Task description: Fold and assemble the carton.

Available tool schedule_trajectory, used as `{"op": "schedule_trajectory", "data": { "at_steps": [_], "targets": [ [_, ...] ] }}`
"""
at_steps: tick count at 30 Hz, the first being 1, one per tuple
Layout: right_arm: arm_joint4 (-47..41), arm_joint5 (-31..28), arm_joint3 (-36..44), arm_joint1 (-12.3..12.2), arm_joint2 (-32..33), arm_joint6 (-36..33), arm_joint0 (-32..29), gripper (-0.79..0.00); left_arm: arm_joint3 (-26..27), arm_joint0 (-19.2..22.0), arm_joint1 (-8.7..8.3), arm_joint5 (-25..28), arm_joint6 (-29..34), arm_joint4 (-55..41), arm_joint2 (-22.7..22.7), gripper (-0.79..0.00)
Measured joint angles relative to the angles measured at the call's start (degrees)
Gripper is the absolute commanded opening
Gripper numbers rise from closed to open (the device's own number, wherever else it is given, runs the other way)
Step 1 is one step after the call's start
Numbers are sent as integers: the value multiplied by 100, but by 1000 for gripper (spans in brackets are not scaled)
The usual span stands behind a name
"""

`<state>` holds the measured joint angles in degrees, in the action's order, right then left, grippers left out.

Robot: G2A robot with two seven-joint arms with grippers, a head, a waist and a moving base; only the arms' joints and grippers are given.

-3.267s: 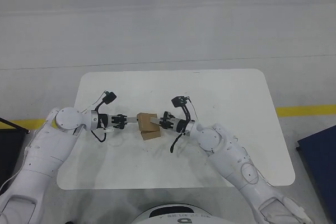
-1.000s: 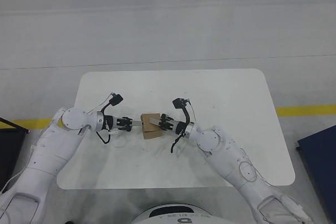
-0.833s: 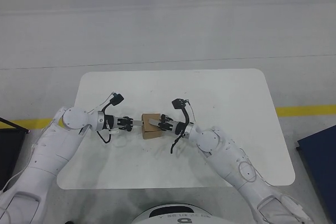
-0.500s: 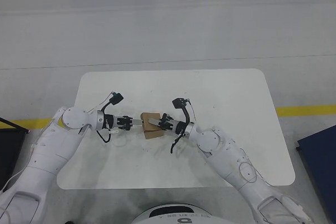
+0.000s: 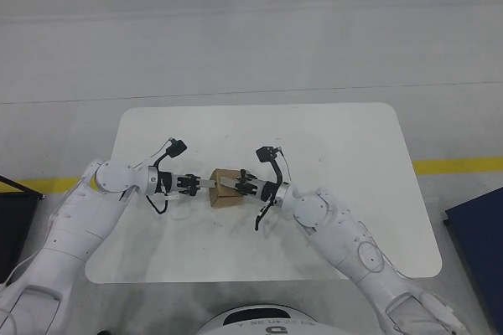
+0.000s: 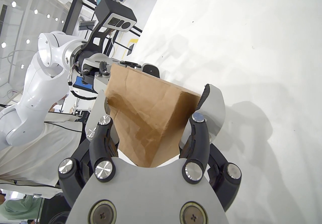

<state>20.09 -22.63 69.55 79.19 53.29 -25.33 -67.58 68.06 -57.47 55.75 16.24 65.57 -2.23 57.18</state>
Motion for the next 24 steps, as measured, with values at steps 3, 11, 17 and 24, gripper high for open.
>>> {"op": "schedule_trajectory", "data": {
  "at_steps": [3, 11, 17, 24],
  "targets": [
    [82, 70, 68, -12, 22, 46, -20, -86, -45, 17, 10, 34, -18, -19, -13, -18],
    [111, 181, 235, -58, 138, 67, -141, -74, -114, 37, 22, 80, -25, -32, -31, 0],
    [-8, 234, 339, -92, 226, 17, -282, -34, -174, 57, 43, 96, -34, -26, -82, 0],
    [-52, 280, 514, -139, 313, -27, -454, -142, -284, 125, 74, 113, -16, -28, -151, 0]
  ]
}}
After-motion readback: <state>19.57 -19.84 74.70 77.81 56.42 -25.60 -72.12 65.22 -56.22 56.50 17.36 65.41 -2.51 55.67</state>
